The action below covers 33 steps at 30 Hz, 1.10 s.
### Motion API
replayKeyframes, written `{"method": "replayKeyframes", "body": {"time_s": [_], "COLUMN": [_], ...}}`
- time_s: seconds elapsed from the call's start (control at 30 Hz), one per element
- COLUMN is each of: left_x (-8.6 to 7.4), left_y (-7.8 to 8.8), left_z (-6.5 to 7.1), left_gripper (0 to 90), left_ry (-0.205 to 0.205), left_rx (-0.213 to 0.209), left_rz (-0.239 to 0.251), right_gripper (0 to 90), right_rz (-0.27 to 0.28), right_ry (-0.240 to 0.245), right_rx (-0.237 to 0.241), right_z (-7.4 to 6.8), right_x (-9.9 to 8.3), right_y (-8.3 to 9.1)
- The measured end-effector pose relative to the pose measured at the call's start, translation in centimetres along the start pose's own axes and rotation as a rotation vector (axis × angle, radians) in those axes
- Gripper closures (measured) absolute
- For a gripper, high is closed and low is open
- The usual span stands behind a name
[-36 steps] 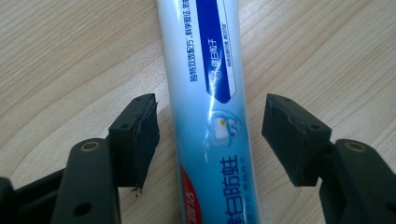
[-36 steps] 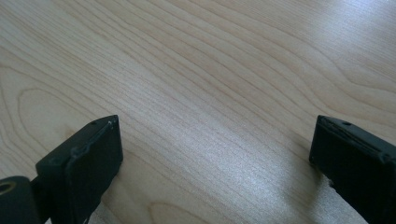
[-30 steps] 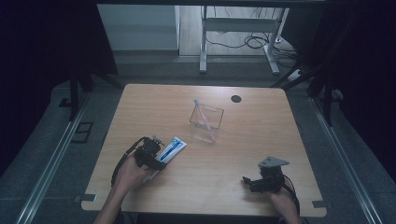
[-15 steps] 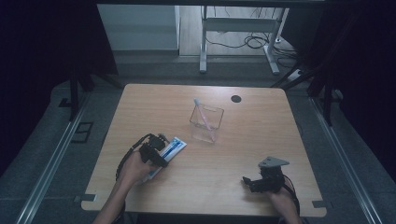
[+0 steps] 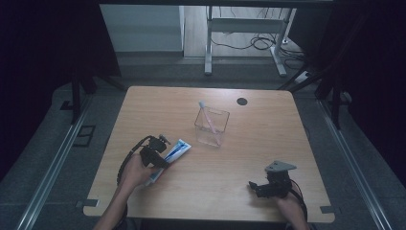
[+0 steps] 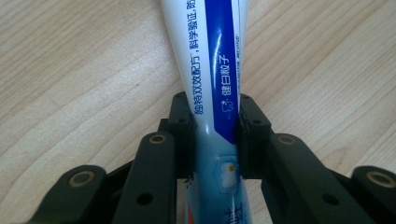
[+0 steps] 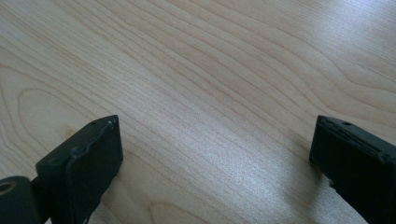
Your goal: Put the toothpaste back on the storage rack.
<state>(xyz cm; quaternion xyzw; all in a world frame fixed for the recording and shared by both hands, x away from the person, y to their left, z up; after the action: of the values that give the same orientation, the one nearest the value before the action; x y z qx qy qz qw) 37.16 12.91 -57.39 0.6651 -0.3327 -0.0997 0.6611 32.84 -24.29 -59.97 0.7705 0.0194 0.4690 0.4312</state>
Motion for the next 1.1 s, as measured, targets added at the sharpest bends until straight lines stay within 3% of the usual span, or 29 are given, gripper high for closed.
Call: {"method": "replayKeyframes", "body": {"time_s": [0.2, 1.1], "left_x": [-0.1, 0.5], "left_y": [0.1, 2.2], "left_z": [-0.5, -0.7], "left_gripper": [73.1, 73.2], "left_ry": [0.016, 0.032], "left_rx": [0.024, 0.002], "left_rz": [0.022, 0.143], "right_gripper": [2.1, 2.1], "right_rz": [0.001, 0.000], "right_ry": [0.000, 0.000], "right_rx": [0.000, 0.000], "right_z": [0.0, 0.0], "right_x": [0.0, 0.0], "right_y": [0.0, 0.0]}}
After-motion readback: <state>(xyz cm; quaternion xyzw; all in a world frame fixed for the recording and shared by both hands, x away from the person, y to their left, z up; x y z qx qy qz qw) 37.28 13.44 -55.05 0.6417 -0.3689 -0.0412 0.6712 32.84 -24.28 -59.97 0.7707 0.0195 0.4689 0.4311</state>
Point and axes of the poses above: each handheld gripper's, and its own axes: y roughly backward along the jaws, x roughly out of its top, z roughly to its right, the point moved 8 cm from there along -y, roughly forward along the jaws, and after that the axes turned 15 degrees about x, right-handed, at the moved point
